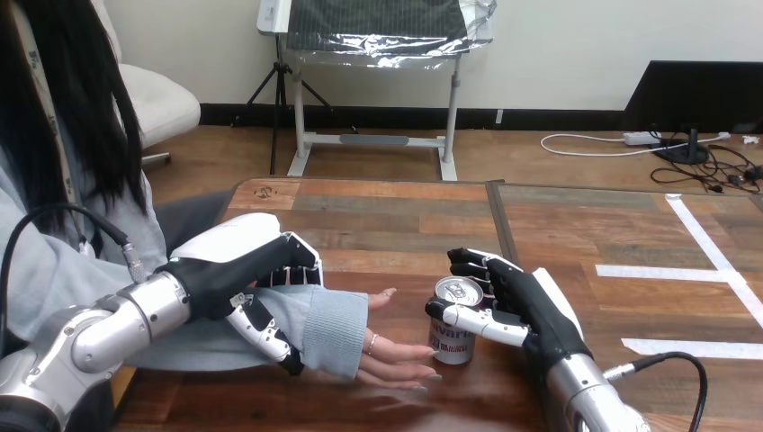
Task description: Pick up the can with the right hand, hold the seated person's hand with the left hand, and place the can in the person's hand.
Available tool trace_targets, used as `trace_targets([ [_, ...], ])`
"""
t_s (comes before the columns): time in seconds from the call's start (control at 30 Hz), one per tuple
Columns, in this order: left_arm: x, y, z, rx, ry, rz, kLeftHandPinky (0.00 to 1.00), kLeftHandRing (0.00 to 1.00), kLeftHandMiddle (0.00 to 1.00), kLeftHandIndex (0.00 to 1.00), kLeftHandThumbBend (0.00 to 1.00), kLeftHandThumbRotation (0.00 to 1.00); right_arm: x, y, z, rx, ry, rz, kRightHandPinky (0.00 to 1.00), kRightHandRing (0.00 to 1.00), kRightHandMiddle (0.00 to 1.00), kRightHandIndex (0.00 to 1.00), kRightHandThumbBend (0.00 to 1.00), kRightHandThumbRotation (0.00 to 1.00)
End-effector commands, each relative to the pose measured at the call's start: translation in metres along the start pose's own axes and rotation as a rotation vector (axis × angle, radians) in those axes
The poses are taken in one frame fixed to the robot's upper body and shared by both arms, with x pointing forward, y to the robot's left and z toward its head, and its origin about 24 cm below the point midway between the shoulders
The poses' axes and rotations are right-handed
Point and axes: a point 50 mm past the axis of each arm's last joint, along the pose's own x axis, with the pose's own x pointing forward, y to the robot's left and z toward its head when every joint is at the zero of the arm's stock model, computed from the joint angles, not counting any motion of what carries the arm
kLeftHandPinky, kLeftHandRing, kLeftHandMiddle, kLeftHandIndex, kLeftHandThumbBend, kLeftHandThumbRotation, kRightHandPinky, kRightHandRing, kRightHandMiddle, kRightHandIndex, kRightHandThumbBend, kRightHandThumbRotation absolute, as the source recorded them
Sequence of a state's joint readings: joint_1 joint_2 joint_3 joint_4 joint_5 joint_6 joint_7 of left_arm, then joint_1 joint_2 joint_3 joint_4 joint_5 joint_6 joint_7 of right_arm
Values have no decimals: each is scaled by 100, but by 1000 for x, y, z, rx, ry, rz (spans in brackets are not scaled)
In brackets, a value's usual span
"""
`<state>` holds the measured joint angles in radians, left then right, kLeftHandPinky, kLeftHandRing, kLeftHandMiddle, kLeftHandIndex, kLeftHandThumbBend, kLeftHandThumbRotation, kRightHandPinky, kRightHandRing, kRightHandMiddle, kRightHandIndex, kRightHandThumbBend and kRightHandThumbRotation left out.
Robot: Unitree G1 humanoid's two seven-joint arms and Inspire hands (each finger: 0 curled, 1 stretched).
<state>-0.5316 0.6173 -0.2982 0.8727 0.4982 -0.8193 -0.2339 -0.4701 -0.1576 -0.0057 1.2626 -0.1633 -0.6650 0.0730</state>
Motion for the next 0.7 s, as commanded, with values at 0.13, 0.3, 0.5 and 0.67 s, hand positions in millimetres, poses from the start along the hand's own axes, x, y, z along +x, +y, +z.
trace_targets([
  [0.13,20,52,26,58,-140,169,27,32,40,42,93,0,9,-9,7,-63,24,-7,75,81,81,81,100,40],
  [0.3,20,53,26,59,-142,171,27,32,40,42,93,0,10,-10,7,-60,34,-14,74,80,81,81,100,37],
  [0.5,20,54,26,67,-134,167,27,32,40,42,93,0,11,-11,8,-73,41,-30,71,77,79,79,100,30],
  [0.67,20,54,26,70,-137,168,28,32,40,42,93,0,12,-13,9,-70,43,-43,66,72,75,77,100,22],
])
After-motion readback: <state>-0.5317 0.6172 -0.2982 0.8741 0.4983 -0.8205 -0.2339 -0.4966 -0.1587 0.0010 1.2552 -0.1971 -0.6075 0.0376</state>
